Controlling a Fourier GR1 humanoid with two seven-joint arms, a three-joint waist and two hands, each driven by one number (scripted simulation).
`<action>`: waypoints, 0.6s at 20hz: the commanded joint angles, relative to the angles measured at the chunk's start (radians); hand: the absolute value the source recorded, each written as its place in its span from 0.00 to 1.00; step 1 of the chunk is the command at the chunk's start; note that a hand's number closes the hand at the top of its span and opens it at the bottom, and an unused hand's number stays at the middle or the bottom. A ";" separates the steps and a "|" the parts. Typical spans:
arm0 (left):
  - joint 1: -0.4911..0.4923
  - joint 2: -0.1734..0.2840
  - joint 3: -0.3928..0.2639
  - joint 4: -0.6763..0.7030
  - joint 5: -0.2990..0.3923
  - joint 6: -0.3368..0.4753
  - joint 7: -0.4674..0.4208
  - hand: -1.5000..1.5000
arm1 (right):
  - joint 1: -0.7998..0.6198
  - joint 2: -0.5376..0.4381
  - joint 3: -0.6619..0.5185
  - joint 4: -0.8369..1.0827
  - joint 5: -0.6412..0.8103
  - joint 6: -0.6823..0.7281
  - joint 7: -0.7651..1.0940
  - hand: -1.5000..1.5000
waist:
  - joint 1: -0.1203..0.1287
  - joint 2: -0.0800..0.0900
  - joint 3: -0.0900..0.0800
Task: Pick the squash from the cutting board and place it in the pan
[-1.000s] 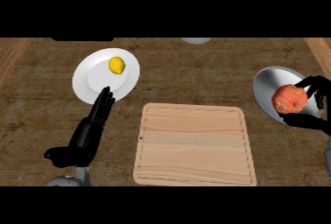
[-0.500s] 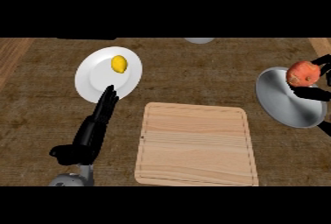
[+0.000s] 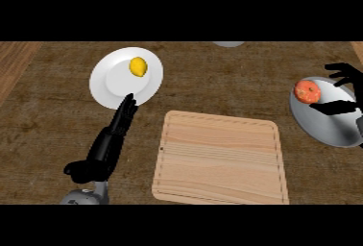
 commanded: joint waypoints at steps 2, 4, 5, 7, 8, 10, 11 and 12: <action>0.009 -0.021 -0.027 0.004 -0.019 0.010 -0.013 0.50 | -0.088 0.019 0.020 0.140 0.007 0.157 -0.012 0.00 | -0.003 -0.001 0.002; 0.006 -0.001 0.004 -0.017 0.007 -0.004 0.015 0.50 | -0.099 0.032 -0.001 0.170 -0.002 0.114 -0.059 0.00 | -0.007 -0.002 0.002; -0.046 -0.012 0.012 0.021 0.012 -0.005 0.025 0.50 | -0.114 0.043 -0.016 0.170 -0.018 0.113 -0.074 0.00 | -0.008 0.003 0.003; -0.010 0.003 0.032 0.044 0.008 -0.002 -0.028 0.50 | -0.102 0.025 -0.081 0.161 -0.086 0.132 -0.154 0.00 | -0.018 0.001 0.002; 0.003 -0.008 0.002 -0.010 0.008 -0.003 0.014 0.50 | -0.101 0.037 -0.112 0.154 -0.115 0.100 -0.176 0.00 | -0.012 -0.001 0.004; -0.002 0.002 0.026 0.009 0.017 -0.008 -0.002 0.50 | -0.090 0.011 -0.155 0.160 -0.161 0.142 -0.239 0.00 | -0.026 -0.003 0.003; 0.009 0.004 0.012 -0.031 0.000 0.006 0.021 0.50 | -0.114 0.004 -0.184 0.167 -0.188 0.148 -0.217 0.00 | -0.018 -0.005 0.003; -0.009 0.042 0.059 -0.010 0.035 -0.032 0.017 0.50 | -0.108 0.024 -0.193 0.172 -0.199 0.136 -0.229 0.00 | -0.027 -0.007 0.002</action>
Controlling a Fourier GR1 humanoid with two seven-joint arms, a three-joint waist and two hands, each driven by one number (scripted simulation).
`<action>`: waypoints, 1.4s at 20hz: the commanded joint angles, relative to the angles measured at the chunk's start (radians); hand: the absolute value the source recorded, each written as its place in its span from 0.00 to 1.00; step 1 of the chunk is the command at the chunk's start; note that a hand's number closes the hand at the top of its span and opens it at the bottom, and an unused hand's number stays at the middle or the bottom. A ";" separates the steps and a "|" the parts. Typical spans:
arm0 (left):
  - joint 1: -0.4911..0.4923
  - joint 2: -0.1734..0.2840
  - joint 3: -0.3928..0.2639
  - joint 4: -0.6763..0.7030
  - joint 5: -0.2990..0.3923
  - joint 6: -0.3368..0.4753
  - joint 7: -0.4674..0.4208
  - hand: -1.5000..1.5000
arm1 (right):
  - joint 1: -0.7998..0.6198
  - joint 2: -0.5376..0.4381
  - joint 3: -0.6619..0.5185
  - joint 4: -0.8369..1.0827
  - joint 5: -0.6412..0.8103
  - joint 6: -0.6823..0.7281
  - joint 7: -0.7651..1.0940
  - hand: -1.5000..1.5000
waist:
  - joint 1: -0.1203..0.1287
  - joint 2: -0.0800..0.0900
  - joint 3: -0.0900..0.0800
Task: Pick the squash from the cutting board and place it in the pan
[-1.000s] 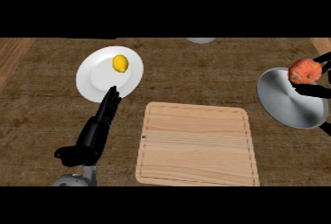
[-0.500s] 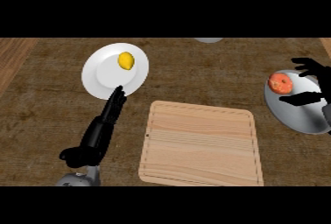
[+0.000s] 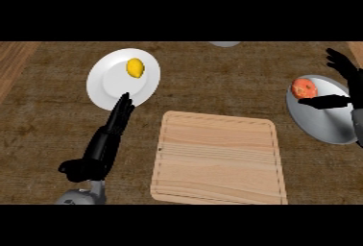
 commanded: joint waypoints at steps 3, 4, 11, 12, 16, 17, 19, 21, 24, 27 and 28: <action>0.032 -0.016 -0.016 0.014 -0.022 0.015 -0.031 0.50 | -0.015 -0.088 -0.107 0.054 -0.112 0.156 -0.050 0.00 | -0.015 -0.005 -0.001; -0.007 -0.019 0.003 0.027 -0.009 0.017 -0.009 0.50 | -0.013 -0.071 -0.124 0.068 -0.128 0.153 -0.052 0.00 | -0.012 -0.002 -0.001; 0.012 -0.003 0.008 -0.018 -0.004 0.010 0.023 0.50 | 0.080 -0.266 -0.163 0.114 -0.188 0.580 -0.111 0.00 | -0.028 -0.007 0.000; 0.063 -0.027 -0.013 0.009 -0.018 0.021 -0.037 0.50 | 0.119 -0.253 -0.163 0.111 -0.192 0.613 -0.165 0.00 | -0.031 -0.008 0.000; -0.023 -0.012 0.029 0.033 -0.011 0.024 -0.002 0.50 | 0.163 -0.274 -0.130 0.075 -0.171 0.701 -0.242 0.00 | -0.034 -0.006 0.001; 0.014 0.007 0.008 -0.051 0.002 -0.001 0.052 0.50 | 0.206 -0.258 -0.134 0.076 -0.179 0.691 -0.270 0.00 | -0.031 -0.011 0.001; 0.016 0.009 0.027 0.001 0.011 -0.013 -0.002 0.50 | 0.196 -0.262 -0.115 0.055 -0.170 0.725 -0.272 0.00 | -0.034 -0.010 0.000; 0.056 -0.027 -0.012 0.006 -0.027 0.024 -0.024 0.50 | 0.245 -0.271 -0.104 0.030 -0.166 0.723 -0.328 0.00 | -0.037 -0.011 0.001; 0.012 0.011 0.045 0.010 0.001 0.003 -0.011 0.50 | 0.275 -0.272 -0.099 0.014 -0.175 0.709 -0.348 0.00 | -0.044 -0.014 -0.001; -0.009 -0.013 0.025 0.016 -0.016 0.024 0.015 0.50 | 0.272 -0.242 -0.091 0.011 -0.182 0.676 -0.339 0.00 | -0.041 -0.013 -0.001; 0.057 -0.011 -0.001 -0.043 -0.009 0.010 0.023 0.50 | 0.312 -0.313 -0.089 0.014 -0.182 0.746 -0.362 0.00 | -0.037 -0.014 0.001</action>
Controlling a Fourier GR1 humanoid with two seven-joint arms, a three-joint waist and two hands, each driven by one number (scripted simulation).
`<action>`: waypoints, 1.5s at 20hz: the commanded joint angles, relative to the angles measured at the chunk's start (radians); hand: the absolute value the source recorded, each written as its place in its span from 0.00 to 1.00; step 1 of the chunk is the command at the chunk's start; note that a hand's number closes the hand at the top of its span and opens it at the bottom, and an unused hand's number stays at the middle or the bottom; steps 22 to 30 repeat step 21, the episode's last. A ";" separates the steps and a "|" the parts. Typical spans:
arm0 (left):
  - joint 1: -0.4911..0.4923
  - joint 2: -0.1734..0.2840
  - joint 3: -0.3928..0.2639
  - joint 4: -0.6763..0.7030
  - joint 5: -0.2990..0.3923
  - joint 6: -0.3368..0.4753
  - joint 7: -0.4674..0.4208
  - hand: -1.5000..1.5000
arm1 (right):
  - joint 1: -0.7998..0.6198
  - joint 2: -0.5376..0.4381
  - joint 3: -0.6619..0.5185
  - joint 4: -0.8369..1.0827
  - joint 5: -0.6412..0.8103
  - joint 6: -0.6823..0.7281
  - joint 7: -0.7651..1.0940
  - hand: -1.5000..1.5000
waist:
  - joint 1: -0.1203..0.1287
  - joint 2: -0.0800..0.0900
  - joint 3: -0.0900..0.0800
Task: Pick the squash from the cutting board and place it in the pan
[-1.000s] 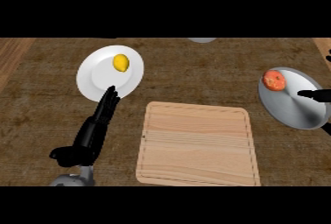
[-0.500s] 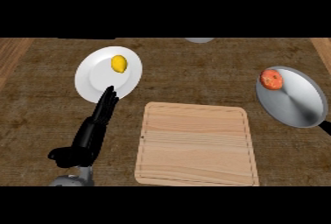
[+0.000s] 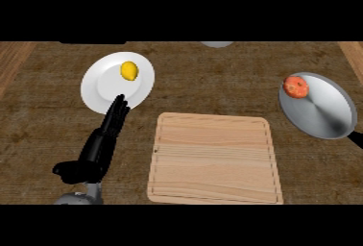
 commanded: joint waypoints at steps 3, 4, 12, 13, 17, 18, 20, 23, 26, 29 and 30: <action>0.013 -0.004 -0.006 -0.028 -0.024 0.025 0.015 0.50 | 0.089 -0.009 0.022 -0.008 -0.005 0.149 -0.197 0.00 | -0.003 -0.003 0.000; 0.036 -0.006 -0.013 -0.008 -0.006 -0.001 -0.010 0.50 | 0.078 0.001 0.038 -0.015 0.005 0.140 -0.187 0.00 | 0.001 -0.002 -0.001; 0.028 -0.016 -0.018 0.016 -0.029 0.008 -0.047 0.50 | 0.113 -0.025 0.063 -0.026 -0.003 0.107 -0.219 0.00 | -0.005 -0.003 -0.001; -0.031 0.016 0.038 0.027 0.023 -0.028 -0.014 0.50 | 0.087 -0.022 0.071 -0.027 0.001 0.098 -0.201 0.00 | -0.001 -0.001 -0.001; -0.016 0.010 0.038 0.045 0.016 -0.022 -0.030 0.50 | 0.100 -0.058 0.082 -0.031 -0.001 0.100 -0.219 0.00 | -0.003 -0.002 -0.001; -0.028 0.034 0.072 0.068 0.034 -0.043 -0.045 0.50 | 0.106 -0.027 0.081 -0.033 -0.007 0.054 -0.223 0.00 | -0.006 -0.003 -0.002; 0.002 -0.018 0.012 0.044 -0.013 0.006 -0.049 0.50 | 0.126 -0.015 0.086 -0.039 0.000 -0.009 -0.276 0.00 | 0.001 -0.002 0.000; 0.013 -0.029 -0.015 -0.005 -0.019 0.011 -0.002 0.50 | 0.098 0.009 0.095 -0.051 0.004 -0.053 -0.245 0.00 | 0.002 -0.005 -0.001; 0.013 -0.029 -0.015 -0.005 -0.019 0.011 -0.002 0.50 | 0.098 0.009 0.095 -0.051 0.004 -0.053 -0.245 0.00 | 0.002 -0.005 -0.001; 0.013 -0.029 -0.015 -0.005 -0.019 0.011 -0.002 0.50 | 0.098 0.009 0.095 -0.051 0.004 -0.053 -0.245 0.00 | 0.002 -0.005 -0.001; 0.013 -0.029 -0.015 -0.005 -0.019 0.011 -0.002 0.50 | 0.098 0.009 0.095 -0.051 0.004 -0.053 -0.245 0.00 | 0.002 -0.005 -0.001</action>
